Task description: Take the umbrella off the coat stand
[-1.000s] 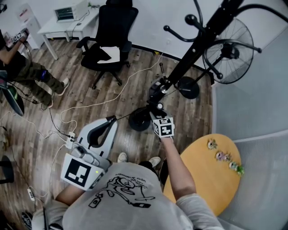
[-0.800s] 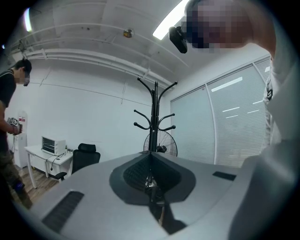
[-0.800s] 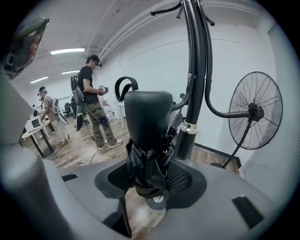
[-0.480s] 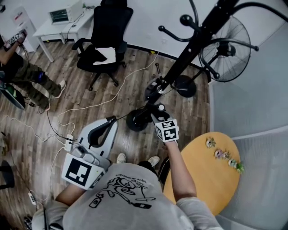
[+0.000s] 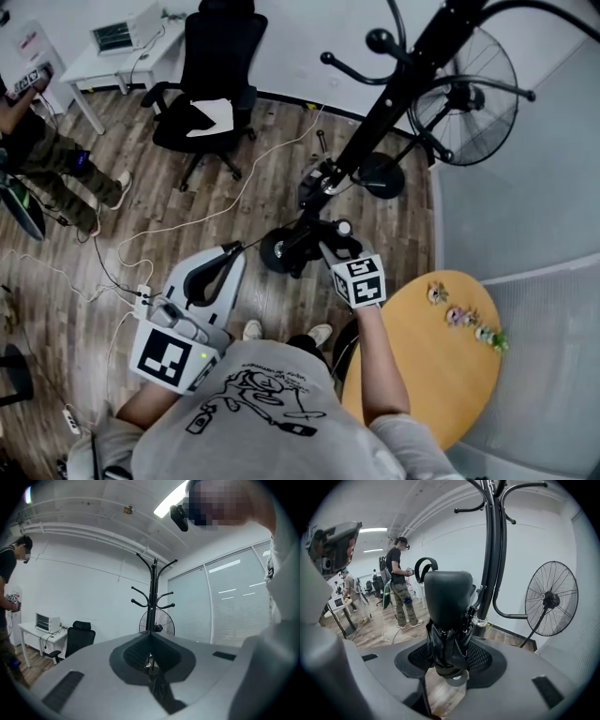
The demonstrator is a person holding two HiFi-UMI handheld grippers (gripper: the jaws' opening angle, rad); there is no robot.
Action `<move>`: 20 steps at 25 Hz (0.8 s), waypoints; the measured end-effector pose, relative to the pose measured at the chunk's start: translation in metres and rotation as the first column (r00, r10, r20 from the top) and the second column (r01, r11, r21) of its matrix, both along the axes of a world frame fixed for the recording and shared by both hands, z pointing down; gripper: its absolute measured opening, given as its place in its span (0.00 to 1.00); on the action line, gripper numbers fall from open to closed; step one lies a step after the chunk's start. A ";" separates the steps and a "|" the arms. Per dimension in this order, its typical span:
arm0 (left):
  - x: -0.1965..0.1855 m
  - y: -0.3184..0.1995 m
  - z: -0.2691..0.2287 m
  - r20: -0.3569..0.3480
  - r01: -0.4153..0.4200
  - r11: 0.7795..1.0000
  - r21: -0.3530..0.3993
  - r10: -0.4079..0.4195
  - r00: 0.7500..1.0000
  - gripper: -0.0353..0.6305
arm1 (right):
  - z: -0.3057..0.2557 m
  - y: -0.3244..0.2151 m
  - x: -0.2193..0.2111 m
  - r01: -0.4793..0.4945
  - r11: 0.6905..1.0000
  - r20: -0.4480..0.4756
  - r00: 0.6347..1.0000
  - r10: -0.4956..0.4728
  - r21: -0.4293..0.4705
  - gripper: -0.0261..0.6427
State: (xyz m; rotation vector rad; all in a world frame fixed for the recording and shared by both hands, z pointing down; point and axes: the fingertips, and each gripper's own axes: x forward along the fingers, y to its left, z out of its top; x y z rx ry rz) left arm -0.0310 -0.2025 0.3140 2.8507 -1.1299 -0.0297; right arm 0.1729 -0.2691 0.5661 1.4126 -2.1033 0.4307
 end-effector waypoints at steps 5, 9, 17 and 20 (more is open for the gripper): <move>0.002 -0.001 0.001 0.005 -0.007 1.000 -0.003 0.007 1.000 0.07 | -0.021 0.012 -0.001 0.004 1.000 0.007 1.000 -0.004 0.006 0.35; 0.003 0.001 0.003 0.007 -0.008 1.000 -0.003 0.008 1.000 0.07 | -0.039 0.023 -0.004 0.021 1.000 0.005 1.000 -0.021 0.023 0.35; 0.007 0.004 0.003 0.012 -0.018 1.000 -0.005 0.018 1.000 0.07 | -0.070 0.047 -0.014 0.068 0.997 -0.018 0.998 -0.068 0.037 0.35; 0.009 0.005 0.003 0.016 -0.021 1.000 0.000 0.021 1.000 0.07 | -0.080 0.053 -0.017 0.086 0.995 -0.027 0.996 -0.085 0.046 0.35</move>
